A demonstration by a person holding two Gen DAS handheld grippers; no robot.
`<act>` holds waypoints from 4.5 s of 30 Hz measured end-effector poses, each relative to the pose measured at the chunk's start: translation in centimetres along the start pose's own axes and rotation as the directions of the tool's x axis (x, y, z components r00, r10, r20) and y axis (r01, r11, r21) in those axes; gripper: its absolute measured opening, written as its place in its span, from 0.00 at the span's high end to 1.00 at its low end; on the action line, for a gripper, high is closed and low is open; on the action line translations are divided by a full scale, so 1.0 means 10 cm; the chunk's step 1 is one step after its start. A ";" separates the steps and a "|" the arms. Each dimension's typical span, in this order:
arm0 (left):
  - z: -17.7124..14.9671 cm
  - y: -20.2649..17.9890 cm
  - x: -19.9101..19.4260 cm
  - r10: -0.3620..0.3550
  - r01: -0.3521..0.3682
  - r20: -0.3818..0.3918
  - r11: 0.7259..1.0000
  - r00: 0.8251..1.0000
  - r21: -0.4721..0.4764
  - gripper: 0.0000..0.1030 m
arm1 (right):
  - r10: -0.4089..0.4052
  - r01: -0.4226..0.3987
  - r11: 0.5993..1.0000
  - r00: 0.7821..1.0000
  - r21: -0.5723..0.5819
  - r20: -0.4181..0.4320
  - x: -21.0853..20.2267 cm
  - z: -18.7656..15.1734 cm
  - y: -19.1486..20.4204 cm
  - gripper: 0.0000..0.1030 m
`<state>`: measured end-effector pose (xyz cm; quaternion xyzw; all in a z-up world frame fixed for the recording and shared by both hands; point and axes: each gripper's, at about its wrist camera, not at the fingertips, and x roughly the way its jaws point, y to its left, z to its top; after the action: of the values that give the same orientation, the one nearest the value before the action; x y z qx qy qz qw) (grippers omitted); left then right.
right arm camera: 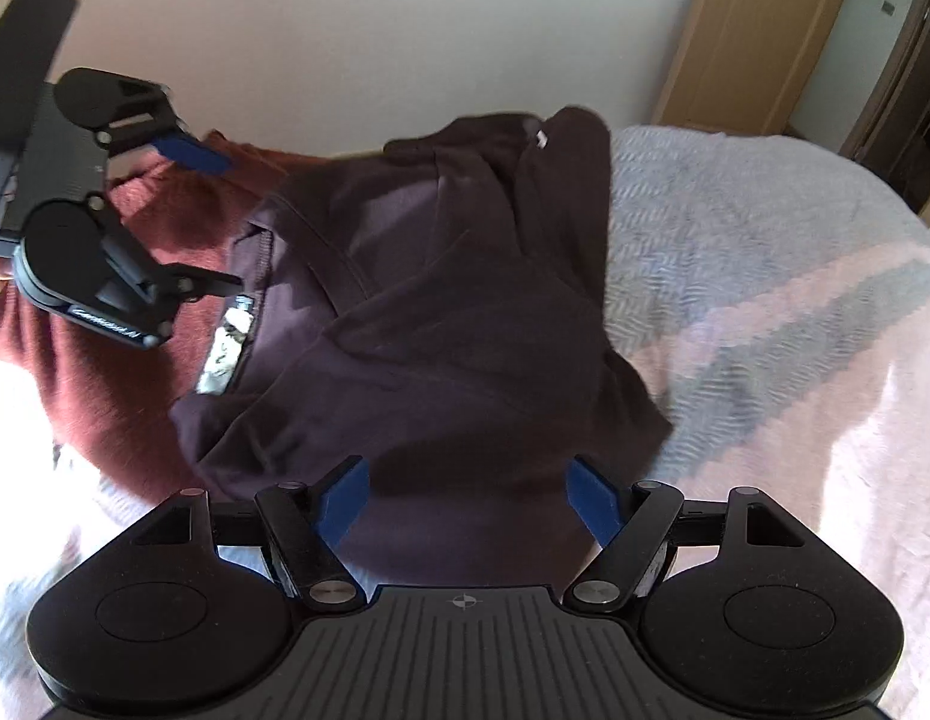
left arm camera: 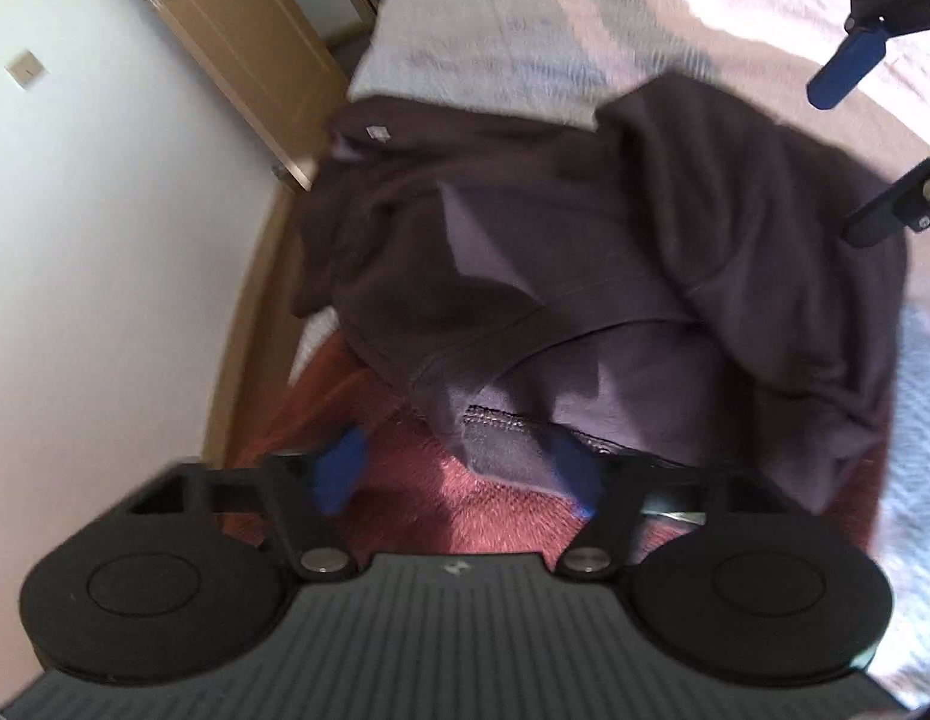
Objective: Fold clothes
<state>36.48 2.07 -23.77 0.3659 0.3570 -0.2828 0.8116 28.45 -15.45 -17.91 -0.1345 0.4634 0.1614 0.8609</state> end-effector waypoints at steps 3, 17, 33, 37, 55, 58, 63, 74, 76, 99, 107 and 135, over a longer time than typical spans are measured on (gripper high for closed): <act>0.01 0.04 0.03 -0.016 0.015 0.029 1.000 0.999 0.013 0.83 | 0.015 -0.015 1.000 1.000 0.015 -0.015 0.17 0.08 -0.05 0.26; 0.39 0.08 -1.36 -0.103 0.122 0.336 0.992 0.936 -0.035 0.97 | -0.024 -0.003 0.976 0.992 0.217 0.122 -0.64 -0.09 -0.70 0.87; 0.26 -3.37 -3.77 -0.673 0.615 0.272 0.740 0.688 0.273 0.97 | -0.305 0.220 0.814 0.949 0.537 0.073 -3.73 -3.46 -0.99 0.88; 0.41 -3.93 -3.99 -0.802 0.712 0.219 0.595 0.555 0.373 0.97 | -0.393 0.291 0.760 0.918 0.581 0.053 -4.35 -4.07 -1.07 0.88; 1.38 -4.17 -2.78 -0.749 0.630 0.045 0.587 0.662 0.508 0.40 | -0.451 0.401 0.453 0.874 0.796 -0.184 -4.38 -5.04 -1.13 0.30; 1.59 -4.39 -2.29 -0.738 0.611 0.005 0.563 0.675 0.556 0.39 | -0.357 0.364 0.355 0.904 0.861 -0.235 -4.10 -5.28 -0.83 0.27; 1.83 -5.07 -1.52 -0.673 0.566 -0.089 0.533 0.734 0.629 0.48 | -0.210 0.307 0.274 0.944 0.911 -0.255 -3.56 -5.50 -0.49 0.19; 2.38 -4.23 -1.70 -0.563 0.446 0.132 0.759 0.816 0.475 0.97 | -0.170 0.165 0.196 0.977 0.967 -0.132 -3.58 -5.96 -0.66 0.95; 2.49 -3.79 -1.97 -0.502 0.393 0.186 0.817 0.844 0.421 0.98 | -0.227 0.174 0.228 0.966 0.958 -0.122 -3.98 -5.97 -0.81 0.95; 1.96 -3.07 -3.08 -0.518 0.479 0.106 0.838 0.849 0.260 0.85 | -0.507 0.494 0.350 0.814 0.796 -0.283 -5.07 -5.66 -2.17 0.93; 1.95 -4.26 -2.39 -0.645 0.584 -0.073 0.631 0.761 0.510 0.80 | -0.405 0.350 0.471 0.901 0.810 -0.154 -4.46 -5.67 -1.32 0.29; 2.83 -6.63 -1.42 -0.707 0.691 -0.249 0.446 0.662 0.569 0.35 | -0.246 0.430 0.050 0.880 0.902 -0.406 -5.21 -7.37 -0.05 0.32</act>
<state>-9.07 -55.60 -25.13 0.4276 0.3508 -0.6960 0.4579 -53.93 -51.95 -13.42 0.3409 0.4682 -0.3952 0.7130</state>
